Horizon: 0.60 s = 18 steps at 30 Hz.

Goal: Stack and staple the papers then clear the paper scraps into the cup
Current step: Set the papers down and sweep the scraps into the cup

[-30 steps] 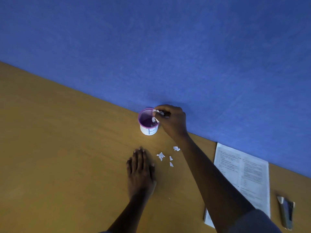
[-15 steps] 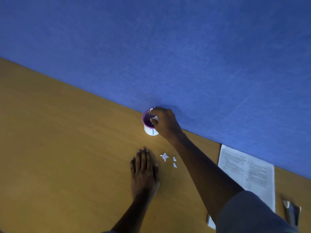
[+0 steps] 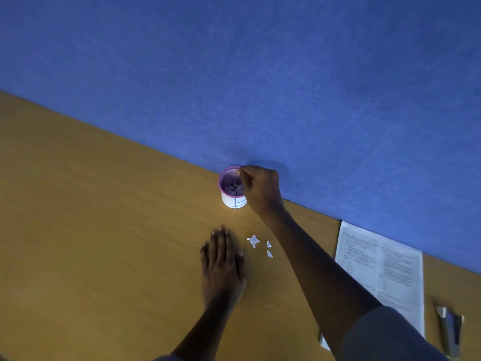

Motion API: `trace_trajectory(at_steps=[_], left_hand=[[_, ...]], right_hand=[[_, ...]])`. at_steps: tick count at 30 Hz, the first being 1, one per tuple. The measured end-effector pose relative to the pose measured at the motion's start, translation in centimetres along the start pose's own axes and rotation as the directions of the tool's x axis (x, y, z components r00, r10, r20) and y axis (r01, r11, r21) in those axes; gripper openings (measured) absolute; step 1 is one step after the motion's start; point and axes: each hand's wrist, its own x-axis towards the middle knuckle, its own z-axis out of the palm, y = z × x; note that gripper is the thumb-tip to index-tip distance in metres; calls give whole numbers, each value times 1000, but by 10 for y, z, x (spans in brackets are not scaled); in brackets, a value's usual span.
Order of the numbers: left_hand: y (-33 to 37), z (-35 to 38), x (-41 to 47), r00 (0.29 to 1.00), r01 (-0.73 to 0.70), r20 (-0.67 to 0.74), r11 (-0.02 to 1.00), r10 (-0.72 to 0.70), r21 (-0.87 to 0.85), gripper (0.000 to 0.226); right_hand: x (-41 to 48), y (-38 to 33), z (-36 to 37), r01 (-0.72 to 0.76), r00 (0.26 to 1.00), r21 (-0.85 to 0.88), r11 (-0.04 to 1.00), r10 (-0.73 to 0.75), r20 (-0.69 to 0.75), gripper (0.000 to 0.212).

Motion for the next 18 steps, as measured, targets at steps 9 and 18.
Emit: trace_trajectory(at_steps=[9,18], left_hand=[[-1,0,1,1000,-3,-13,1000,3,-10,59],[-1,1,0,1000,7,-13,1000,-7,-6,61]], right_hand=[[-77,63,-23,-244,958,-164,956,264,112,29],[-143,64,1,-102,912,-334,937,222,344,44]])
